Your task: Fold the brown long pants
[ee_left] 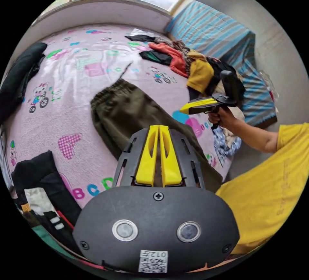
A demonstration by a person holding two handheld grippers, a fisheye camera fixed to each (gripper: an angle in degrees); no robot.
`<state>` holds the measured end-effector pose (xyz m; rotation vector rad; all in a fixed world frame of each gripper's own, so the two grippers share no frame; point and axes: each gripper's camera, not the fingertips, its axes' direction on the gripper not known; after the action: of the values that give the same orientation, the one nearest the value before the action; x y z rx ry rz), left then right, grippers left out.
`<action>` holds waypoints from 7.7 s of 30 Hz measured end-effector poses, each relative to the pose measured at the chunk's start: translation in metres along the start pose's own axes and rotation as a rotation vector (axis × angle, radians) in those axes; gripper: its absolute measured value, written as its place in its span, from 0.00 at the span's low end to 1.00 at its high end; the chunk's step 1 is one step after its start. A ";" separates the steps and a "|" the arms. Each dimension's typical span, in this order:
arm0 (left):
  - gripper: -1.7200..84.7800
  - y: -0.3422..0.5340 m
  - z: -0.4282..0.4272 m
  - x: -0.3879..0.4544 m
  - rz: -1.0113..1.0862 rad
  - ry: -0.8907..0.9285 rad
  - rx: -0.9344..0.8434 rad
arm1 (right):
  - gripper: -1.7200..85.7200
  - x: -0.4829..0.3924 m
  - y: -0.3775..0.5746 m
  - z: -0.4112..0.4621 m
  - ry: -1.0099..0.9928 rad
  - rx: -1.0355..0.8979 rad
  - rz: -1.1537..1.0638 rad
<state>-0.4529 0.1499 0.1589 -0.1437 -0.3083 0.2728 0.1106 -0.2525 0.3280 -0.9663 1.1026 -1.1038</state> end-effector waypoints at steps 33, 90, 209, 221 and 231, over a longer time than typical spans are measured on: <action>0.02 0.039 -0.024 0.053 -0.181 -0.022 -0.247 | 0.03 -0.001 0.160 -0.105 0.090 -0.101 0.483; 0.02 0.019 -0.097 0.278 0.285 -0.064 -0.410 | 0.20 -0.647 0.169 -0.038 0.692 -0.406 -0.694; 0.02 0.184 0.071 0.051 -0.246 0.092 -0.077 | 0.03 -0.171 -0.050 0.122 0.352 -0.270 -0.175; 0.02 0.136 -0.047 0.120 -0.062 -0.187 0.153 | 0.03 -0.198 -0.058 -0.006 0.312 0.027 -0.139; 0.02 0.096 0.049 -0.031 -0.274 0.128 -0.041 | 0.03 -0.157 -0.096 0.053 0.352 -0.131 -0.055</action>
<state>-0.5202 0.2377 0.1786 -0.1566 -0.2031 -0.0139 0.1309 -0.1149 0.4589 -0.9296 1.4546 -1.2918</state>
